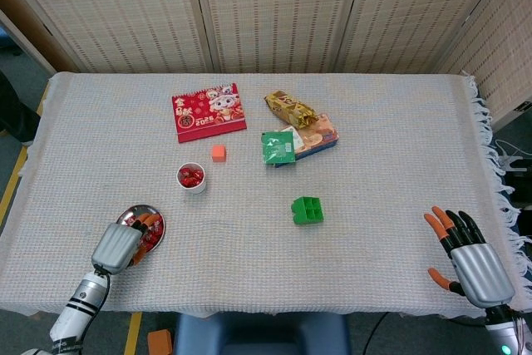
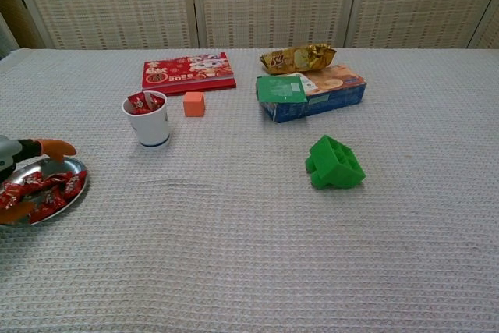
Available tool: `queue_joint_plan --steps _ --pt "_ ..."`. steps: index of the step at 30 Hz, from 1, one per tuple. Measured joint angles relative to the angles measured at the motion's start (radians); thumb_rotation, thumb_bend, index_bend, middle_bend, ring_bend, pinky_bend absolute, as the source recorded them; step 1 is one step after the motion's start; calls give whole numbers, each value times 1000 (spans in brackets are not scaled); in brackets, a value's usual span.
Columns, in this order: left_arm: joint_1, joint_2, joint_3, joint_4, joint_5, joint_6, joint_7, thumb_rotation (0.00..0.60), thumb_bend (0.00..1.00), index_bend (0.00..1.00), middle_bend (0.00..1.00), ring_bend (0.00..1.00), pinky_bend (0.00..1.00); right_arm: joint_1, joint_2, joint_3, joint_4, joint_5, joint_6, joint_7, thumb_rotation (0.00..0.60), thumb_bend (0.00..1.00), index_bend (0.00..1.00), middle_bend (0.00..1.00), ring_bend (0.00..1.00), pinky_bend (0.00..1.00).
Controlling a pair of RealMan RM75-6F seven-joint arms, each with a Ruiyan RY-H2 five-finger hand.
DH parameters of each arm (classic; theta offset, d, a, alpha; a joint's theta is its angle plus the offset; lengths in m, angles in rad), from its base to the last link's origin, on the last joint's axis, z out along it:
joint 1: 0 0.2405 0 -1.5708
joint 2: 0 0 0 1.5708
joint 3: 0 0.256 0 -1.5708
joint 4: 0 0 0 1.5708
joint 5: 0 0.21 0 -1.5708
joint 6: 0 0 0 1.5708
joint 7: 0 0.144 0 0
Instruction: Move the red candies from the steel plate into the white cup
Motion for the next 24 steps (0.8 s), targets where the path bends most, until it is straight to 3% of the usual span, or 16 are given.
queue_joint_plan --steps 8,18,24 --pt "3 -65 -16 88 23 -27 59 600 373 227 269 770 1000 -3 3 0 4 -3 8 15 600 125 0 0 0 0" --pt "6 -79 -43 122 9 -63 112 600 373 305 343 770 1000 -2 5 1 3 2 5 15 600 125 0 0 0 0" --pt "5 -84 -52 134 8 -84 123 600 371 367 441 770 1000 -1 4 2 0 6 -1 8 600 125 0 0 0 0"
